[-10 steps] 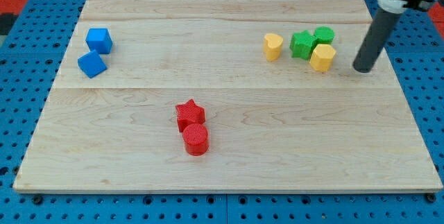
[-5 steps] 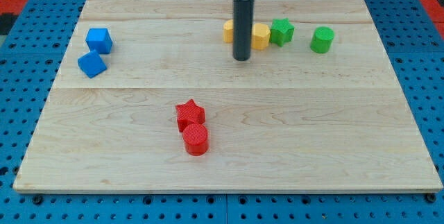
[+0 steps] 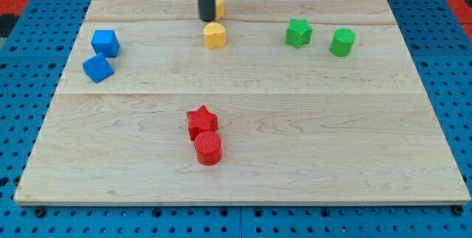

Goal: Move the yellow hexagon to the top of the board

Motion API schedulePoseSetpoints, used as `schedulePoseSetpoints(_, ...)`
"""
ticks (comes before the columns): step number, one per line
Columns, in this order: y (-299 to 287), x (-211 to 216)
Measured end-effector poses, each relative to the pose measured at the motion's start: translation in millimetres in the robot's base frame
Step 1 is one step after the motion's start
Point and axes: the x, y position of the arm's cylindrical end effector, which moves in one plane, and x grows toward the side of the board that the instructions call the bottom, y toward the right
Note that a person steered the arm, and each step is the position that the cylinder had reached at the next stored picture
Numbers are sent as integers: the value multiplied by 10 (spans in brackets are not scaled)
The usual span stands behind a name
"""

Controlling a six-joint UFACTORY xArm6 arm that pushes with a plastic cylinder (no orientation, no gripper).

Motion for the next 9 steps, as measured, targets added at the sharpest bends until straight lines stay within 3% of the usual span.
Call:
schedulePoseSetpoints(2, 801, -88)
schedulePoseSetpoints(3, 807, -269)
schedulePoseSetpoints(5, -208, -589)
schedulePoseSetpoints(7, -301, -277)
schedulePoseSetpoints(8, -1145, -317)
schedulePoseSetpoints(9, -812, -194)
